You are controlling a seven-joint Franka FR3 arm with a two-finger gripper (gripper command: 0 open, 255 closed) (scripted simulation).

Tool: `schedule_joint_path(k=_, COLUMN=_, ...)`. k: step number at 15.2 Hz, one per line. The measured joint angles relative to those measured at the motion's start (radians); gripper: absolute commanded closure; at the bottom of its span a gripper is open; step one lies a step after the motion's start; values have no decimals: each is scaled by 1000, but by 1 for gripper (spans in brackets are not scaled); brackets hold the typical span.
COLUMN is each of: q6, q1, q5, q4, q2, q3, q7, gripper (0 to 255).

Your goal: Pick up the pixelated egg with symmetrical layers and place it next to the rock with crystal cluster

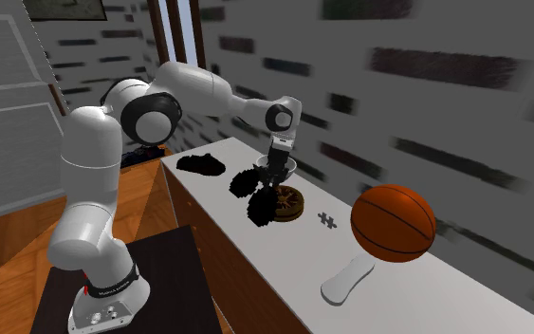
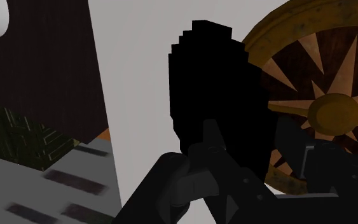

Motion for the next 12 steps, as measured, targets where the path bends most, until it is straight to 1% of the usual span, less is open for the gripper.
schedule_joint_path(k=12, q6=-129, q1=2, q5=14, q4=92, q2=-40, q3=6, q7=-20, gripper=255)
